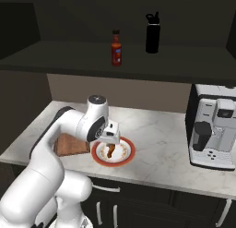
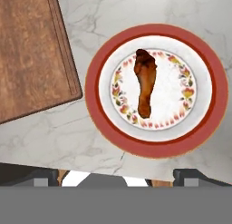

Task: Pick the chicken drumstick from the plate and place it on the cutting board. Then pick the condiment bottle from the cabinet and place it next to the cutting board.

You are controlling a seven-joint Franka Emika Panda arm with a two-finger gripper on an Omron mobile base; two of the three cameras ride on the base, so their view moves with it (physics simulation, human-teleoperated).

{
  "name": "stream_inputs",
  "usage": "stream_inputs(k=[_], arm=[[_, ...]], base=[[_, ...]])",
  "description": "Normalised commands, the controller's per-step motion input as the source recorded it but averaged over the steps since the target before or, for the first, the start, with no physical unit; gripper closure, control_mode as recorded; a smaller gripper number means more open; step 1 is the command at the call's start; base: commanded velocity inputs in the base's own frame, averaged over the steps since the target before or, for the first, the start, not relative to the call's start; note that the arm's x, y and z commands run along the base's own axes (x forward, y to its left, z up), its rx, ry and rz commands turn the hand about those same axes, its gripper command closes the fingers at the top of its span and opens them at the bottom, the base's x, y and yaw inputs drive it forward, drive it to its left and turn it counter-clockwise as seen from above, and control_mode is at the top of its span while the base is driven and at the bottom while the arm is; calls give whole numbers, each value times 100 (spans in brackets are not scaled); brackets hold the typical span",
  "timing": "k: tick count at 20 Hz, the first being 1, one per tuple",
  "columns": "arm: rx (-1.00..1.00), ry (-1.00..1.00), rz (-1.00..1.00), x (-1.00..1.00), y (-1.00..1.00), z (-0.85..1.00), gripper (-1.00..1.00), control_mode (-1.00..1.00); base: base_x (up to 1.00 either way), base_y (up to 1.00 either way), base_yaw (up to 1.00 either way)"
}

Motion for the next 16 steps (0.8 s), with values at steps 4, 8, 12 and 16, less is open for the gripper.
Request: stream_inputs(k=[4, 8, 12, 16], arm=[[0, -1, 0, 4, 0, -25, -100, -100], [0, -1, 0, 7, 0, -23, -100, -100], [0, -1, 0, 15, 0, -18, -100, -100], [0, 0, 0, 23, 0, -17, -100, -100]], base=[[0, 0, 0], [0, 0, 0], [0, 0, 0], [0, 0, 0]])
